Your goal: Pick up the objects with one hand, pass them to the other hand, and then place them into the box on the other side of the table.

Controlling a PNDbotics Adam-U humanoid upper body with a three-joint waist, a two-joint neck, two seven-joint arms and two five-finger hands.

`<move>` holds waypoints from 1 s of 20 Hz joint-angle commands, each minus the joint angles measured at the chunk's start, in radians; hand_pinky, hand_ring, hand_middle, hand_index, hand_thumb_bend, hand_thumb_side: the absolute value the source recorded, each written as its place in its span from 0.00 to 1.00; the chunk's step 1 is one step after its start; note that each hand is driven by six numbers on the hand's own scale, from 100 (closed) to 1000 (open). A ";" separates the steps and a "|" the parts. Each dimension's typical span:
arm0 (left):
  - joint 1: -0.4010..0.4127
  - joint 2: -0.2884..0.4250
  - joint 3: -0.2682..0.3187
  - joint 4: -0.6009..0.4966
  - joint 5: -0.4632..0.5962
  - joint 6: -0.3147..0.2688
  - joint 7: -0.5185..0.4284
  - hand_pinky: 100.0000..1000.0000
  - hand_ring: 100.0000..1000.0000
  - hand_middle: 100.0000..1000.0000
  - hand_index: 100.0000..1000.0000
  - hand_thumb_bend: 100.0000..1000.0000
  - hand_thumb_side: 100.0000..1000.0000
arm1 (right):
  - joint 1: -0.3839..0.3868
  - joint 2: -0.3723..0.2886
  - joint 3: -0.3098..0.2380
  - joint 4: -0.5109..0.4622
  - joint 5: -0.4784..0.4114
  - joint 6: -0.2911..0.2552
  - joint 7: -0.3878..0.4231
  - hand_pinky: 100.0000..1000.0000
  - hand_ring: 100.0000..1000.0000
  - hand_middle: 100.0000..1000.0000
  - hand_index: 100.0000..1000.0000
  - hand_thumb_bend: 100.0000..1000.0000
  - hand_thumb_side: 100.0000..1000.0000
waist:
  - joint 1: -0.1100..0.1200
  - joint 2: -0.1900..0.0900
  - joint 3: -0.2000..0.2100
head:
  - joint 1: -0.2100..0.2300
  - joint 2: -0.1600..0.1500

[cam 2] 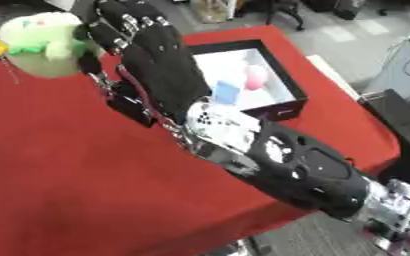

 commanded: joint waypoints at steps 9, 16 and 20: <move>0.036 0.172 0.144 -0.182 0.119 -0.086 0.027 0.67 0.53 0.52 0.65 0.00 0.39 | 0.210 -0.106 -0.253 0.054 -0.137 0.160 -0.115 0.46 0.86 0.49 0.32 0.00 0.19 | 0.037 -0.008 0.008 | -0.067 -0.003; 0.186 0.187 0.179 -0.360 0.161 -0.106 0.117 0.67 0.52 0.51 0.64 0.00 0.42 | 0.212 -0.160 -0.432 0.231 -0.247 0.270 -0.092 0.45 0.93 0.51 0.36 0.00 0.15 | 0.061 -0.006 0.059 | -0.165 -0.003; 0.257 0.168 0.211 -0.458 0.166 -0.059 0.159 0.66 0.51 0.51 0.64 0.00 0.44 | 0.181 -0.204 -0.532 0.331 -0.308 0.332 -0.031 0.47 0.96 0.57 0.70 0.00 0.13 | 0.071 -0.001 0.092 | -0.208 -0.003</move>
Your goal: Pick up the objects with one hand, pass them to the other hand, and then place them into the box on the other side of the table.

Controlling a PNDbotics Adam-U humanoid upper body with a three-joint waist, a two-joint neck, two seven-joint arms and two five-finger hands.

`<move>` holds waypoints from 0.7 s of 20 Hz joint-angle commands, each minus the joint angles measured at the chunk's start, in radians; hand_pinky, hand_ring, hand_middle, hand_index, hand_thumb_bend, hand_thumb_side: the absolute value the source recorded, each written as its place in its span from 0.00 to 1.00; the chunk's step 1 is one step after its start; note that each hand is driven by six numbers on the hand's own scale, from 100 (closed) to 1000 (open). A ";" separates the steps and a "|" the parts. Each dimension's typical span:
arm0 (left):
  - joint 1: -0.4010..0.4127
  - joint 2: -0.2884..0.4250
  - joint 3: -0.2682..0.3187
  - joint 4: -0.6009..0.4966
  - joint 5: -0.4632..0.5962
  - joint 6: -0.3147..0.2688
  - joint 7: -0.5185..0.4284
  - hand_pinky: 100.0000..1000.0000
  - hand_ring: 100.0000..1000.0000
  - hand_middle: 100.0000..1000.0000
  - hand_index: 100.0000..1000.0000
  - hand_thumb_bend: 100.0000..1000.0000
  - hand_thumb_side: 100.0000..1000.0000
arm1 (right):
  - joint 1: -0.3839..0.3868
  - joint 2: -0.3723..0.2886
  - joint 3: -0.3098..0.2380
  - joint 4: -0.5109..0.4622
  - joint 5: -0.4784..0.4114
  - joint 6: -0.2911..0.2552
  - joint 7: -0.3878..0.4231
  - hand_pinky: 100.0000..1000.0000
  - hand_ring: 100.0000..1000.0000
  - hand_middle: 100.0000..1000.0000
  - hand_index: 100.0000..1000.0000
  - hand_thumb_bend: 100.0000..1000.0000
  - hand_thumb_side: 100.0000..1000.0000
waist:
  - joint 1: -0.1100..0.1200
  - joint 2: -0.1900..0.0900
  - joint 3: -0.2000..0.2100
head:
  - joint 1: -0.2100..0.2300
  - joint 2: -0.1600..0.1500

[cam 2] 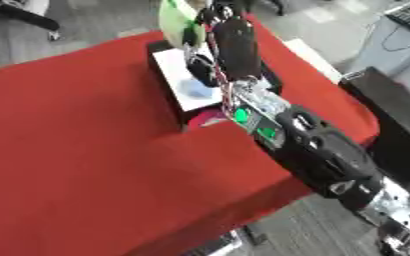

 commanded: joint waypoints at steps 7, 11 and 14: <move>0.093 -0.028 0.064 -0.182 0.002 0.093 0.061 0.66 0.51 0.50 0.63 0.00 0.45 | -0.044 -0.126 -0.091 0.233 -0.152 0.210 0.087 0.57 1.00 0.72 0.95 0.00 0.66 | -0.001 -0.002 0.054 | -0.063 -0.003; 0.135 -0.041 0.084 -0.222 -0.010 0.124 0.073 0.66 0.51 0.50 0.63 0.00 0.46 | -0.070 -0.147 -0.043 0.346 -0.221 0.279 0.112 0.57 1.00 0.74 1.00 0.00 0.77 | -0.008 -0.006 0.055 | -0.056 -0.003; 0.163 -0.056 0.097 -0.248 -0.017 0.149 0.084 0.66 0.51 0.50 0.63 0.00 0.47 | -0.065 -0.148 -0.019 0.362 -0.272 0.320 0.069 0.54 1.00 0.74 1.00 0.00 0.74 | -0.015 -0.010 0.049 | -0.034 -0.003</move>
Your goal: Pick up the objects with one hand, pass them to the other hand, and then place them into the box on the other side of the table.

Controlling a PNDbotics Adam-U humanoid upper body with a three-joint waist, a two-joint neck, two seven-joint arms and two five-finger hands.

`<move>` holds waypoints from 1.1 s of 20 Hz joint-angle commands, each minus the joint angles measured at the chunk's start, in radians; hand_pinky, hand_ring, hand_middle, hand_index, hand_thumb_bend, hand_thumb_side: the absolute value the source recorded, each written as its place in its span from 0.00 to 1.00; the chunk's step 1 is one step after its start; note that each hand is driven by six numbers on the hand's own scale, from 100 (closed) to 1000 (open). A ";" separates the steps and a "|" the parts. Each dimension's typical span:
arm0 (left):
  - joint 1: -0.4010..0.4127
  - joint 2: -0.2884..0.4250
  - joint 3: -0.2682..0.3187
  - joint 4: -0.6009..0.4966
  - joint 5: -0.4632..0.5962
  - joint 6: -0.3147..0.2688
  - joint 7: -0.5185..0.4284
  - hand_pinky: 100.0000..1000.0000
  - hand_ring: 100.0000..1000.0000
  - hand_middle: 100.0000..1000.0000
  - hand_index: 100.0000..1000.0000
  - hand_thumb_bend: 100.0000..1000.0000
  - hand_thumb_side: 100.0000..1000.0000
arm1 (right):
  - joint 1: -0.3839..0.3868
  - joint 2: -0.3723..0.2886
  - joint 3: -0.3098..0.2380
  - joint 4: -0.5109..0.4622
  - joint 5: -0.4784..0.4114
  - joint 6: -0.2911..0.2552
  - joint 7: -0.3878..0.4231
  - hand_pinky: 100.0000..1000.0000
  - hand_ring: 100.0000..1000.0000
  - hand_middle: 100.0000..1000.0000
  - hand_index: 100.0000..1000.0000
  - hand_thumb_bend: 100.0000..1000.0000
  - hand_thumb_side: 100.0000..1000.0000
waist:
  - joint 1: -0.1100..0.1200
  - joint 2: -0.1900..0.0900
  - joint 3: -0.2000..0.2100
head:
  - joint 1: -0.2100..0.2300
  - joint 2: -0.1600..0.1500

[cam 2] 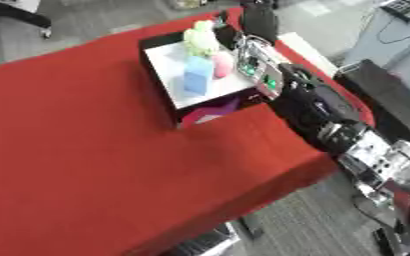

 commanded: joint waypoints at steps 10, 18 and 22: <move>0.086 -0.093 0.041 -0.095 -0.084 0.090 0.142 0.65 0.53 0.52 0.64 0.00 0.55 | 0.274 0.171 0.084 -0.653 -0.002 -0.003 -0.557 0.52 1.00 0.67 1.00 0.00 0.50 | -0.022 -0.025 -0.040 | 0.247 -0.003; 0.145 -0.156 0.046 -0.151 -0.102 0.151 0.194 0.66 0.55 0.54 0.66 0.00 0.61 | 0.281 0.364 0.116 -0.664 0.236 -0.216 -0.565 0.52 1.00 0.63 1.00 0.00 0.51 | -0.024 -0.029 -0.057 | 0.416 -0.003; 0.169 -0.169 0.041 -0.160 -0.106 0.164 0.206 0.65 0.55 0.54 0.66 0.00 0.63 | 0.274 0.463 0.173 -0.664 0.279 -0.282 -0.565 0.51 1.00 0.61 1.00 0.00 0.56 | -0.021 -0.024 -0.061 | 0.462 -0.003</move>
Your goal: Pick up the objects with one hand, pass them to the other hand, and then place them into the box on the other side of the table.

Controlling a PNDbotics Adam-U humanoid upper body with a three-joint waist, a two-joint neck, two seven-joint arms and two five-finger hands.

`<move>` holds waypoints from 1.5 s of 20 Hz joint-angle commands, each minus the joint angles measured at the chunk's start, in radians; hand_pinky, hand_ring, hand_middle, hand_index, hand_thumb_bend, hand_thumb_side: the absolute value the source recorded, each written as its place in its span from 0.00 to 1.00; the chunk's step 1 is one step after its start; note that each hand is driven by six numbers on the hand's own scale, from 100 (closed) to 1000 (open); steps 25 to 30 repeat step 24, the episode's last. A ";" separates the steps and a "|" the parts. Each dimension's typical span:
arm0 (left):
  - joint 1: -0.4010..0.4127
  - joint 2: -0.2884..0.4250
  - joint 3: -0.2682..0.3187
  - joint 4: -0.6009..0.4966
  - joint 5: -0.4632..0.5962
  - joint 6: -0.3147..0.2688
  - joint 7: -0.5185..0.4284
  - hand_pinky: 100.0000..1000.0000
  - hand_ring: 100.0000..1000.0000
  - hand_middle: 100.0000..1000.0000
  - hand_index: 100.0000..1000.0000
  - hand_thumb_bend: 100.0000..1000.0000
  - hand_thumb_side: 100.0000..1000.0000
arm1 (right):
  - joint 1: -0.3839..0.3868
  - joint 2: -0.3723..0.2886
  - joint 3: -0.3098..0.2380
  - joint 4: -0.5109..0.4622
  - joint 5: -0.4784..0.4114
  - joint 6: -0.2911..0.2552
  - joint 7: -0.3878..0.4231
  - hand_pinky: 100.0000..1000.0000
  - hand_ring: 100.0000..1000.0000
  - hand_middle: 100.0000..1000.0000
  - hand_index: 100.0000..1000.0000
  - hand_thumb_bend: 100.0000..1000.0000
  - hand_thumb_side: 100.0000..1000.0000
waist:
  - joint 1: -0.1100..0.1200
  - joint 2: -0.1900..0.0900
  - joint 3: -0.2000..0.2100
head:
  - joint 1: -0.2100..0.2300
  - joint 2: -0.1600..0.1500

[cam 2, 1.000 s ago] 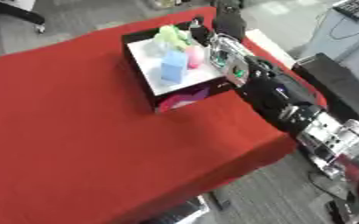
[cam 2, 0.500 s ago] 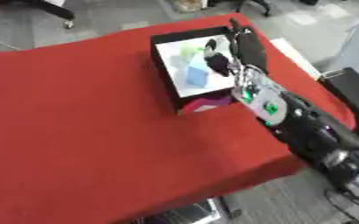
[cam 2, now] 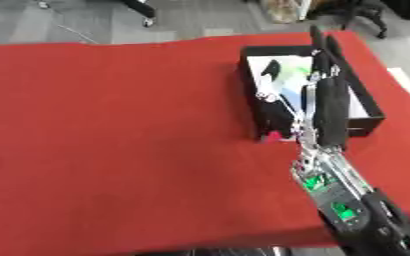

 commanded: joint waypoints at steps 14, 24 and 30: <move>0.046 -0.011 -0.039 0.003 0.016 0.012 -0.040 0.65 0.56 0.55 0.68 0.00 0.71 | -0.030 0.132 0.183 -0.021 0.008 0.056 -0.161 0.49 1.00 0.59 1.00 0.00 0.61 | 0.009 -0.017 -0.010 | 0.014 -0.003; 0.079 -0.023 -0.057 0.018 -0.012 -0.009 -0.107 0.67 0.58 0.58 0.73 0.00 0.75 | -0.013 0.126 0.231 -0.021 -0.011 0.094 -0.161 0.49 1.00 0.63 1.00 0.00 0.62 | 0.013 -0.050 -0.013 | 0.008 -0.003; 0.079 -0.023 -0.057 0.018 -0.012 -0.009 -0.107 0.67 0.58 0.58 0.73 0.00 0.75 | -0.013 0.126 0.231 -0.021 -0.011 0.094 -0.161 0.49 1.00 0.63 1.00 0.00 0.62 | 0.013 -0.050 -0.013 | 0.008 -0.003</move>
